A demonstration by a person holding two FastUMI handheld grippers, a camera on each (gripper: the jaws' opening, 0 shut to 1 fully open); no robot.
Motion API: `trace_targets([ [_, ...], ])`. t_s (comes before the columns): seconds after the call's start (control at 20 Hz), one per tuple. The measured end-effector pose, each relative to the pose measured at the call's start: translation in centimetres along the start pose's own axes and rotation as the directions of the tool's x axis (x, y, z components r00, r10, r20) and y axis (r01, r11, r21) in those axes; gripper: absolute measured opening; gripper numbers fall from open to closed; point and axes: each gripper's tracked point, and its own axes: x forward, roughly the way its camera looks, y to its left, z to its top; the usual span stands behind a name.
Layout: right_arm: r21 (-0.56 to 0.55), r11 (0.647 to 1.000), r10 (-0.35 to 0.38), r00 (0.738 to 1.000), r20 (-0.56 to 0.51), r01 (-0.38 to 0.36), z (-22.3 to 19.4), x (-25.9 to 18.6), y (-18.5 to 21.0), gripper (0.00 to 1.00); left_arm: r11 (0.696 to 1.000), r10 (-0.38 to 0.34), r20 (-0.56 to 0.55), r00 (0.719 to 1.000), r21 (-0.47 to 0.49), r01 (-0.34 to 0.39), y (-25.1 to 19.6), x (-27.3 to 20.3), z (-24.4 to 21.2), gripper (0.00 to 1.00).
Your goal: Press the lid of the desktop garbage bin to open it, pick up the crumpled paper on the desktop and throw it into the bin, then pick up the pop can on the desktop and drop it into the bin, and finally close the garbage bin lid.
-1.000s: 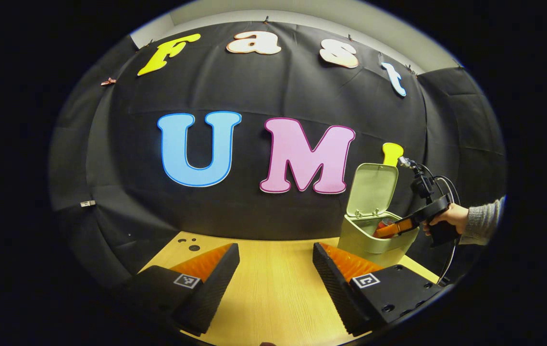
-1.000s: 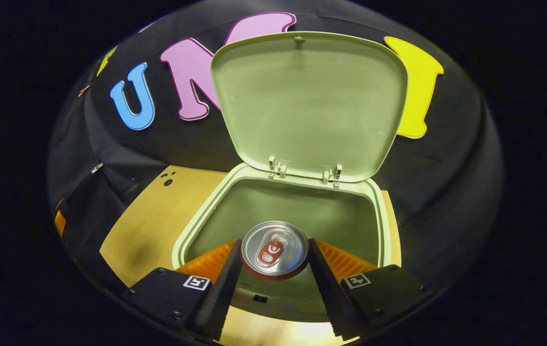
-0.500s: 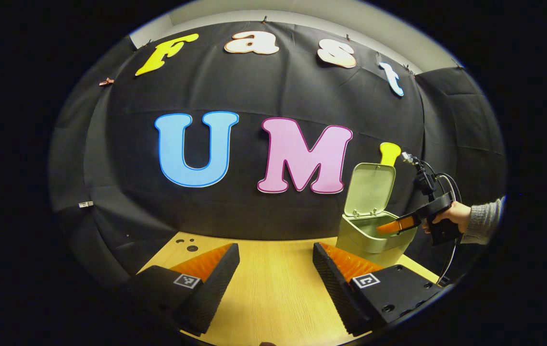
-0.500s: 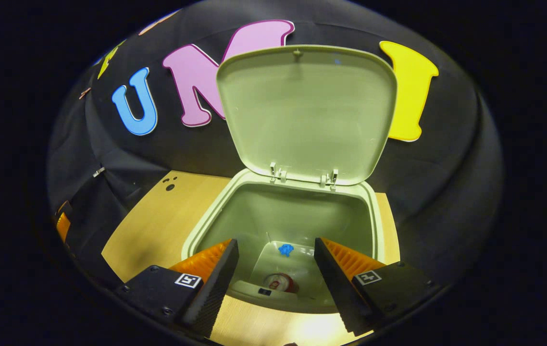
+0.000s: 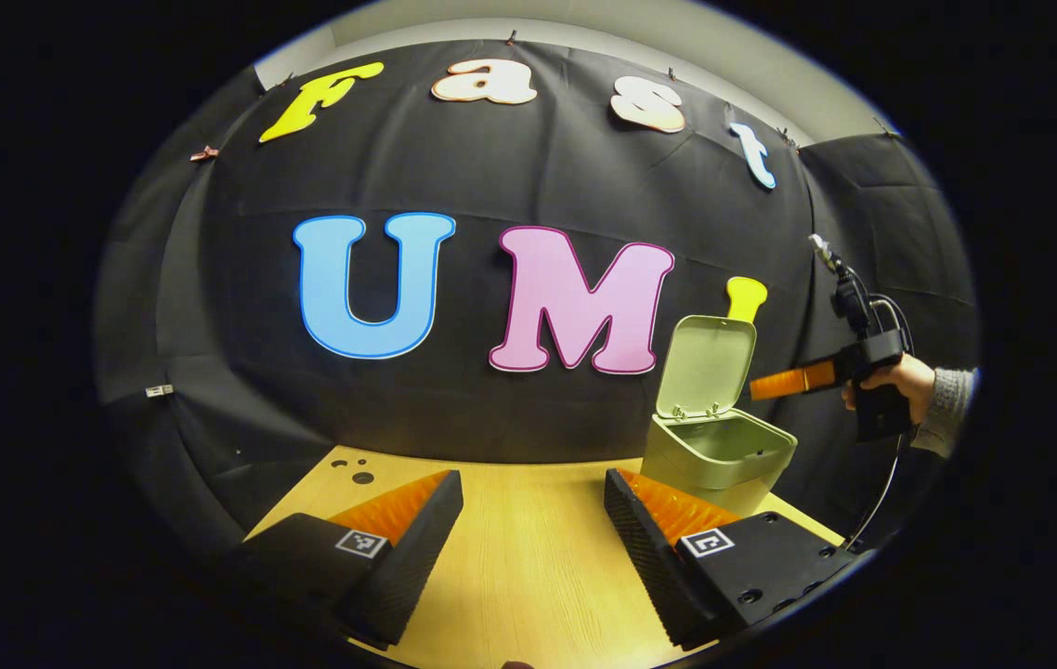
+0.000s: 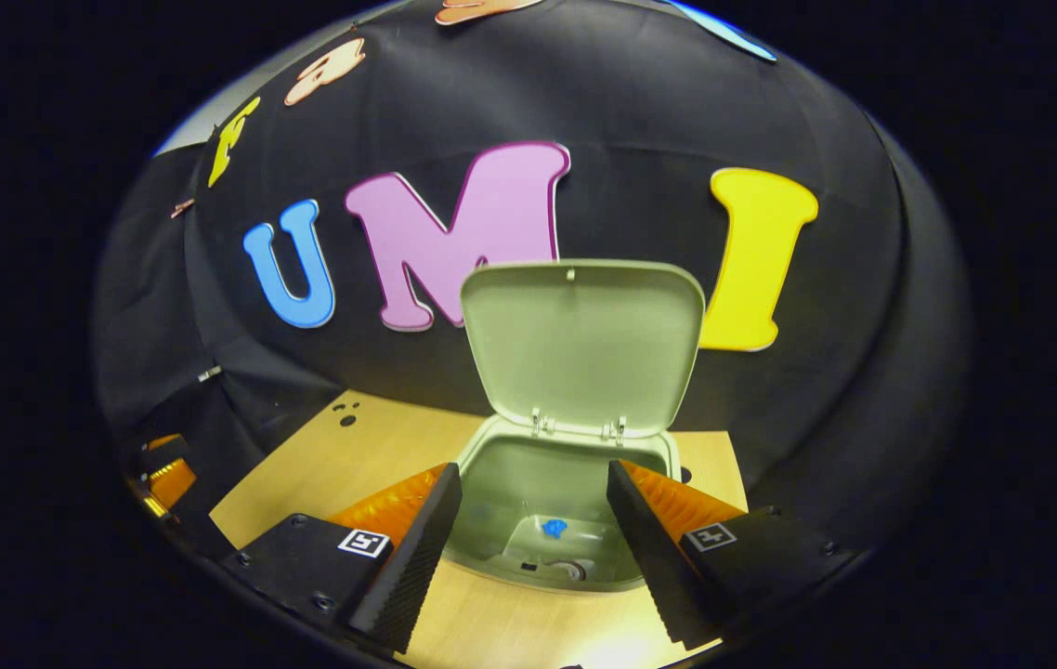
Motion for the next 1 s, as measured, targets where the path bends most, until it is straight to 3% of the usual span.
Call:
trace_targets([
  [0.25, -0.007, 1.0, -0.002, 0.991, 0.137, 0.003, 7.1, -0.8, 0.5, 0.99, 1.0, 0.0, 0.013, 1.0, 0.004, 0.0, -0.2, -0.2, 0.5, 0.99],
  [0.5, -0.013, 1.0, -0.016, 0.975, 0.22, 0.019, 11.3, -0.1, 0.7, 0.98, 1.0, 0.013, 0.019, 1.0, -0.01, -0.013, 0.1, -0.7, 0.4, 0.99],
  [1.0, -0.006, 0.996, -0.09, 0.963, 0.254, 0.095, 13.7, 5.2, -1.9, 0.98, 0.998, 0.05, 0.026, 0.998, -0.034, -0.049, 0.8, -1.5, 0.3, 0.95],
])
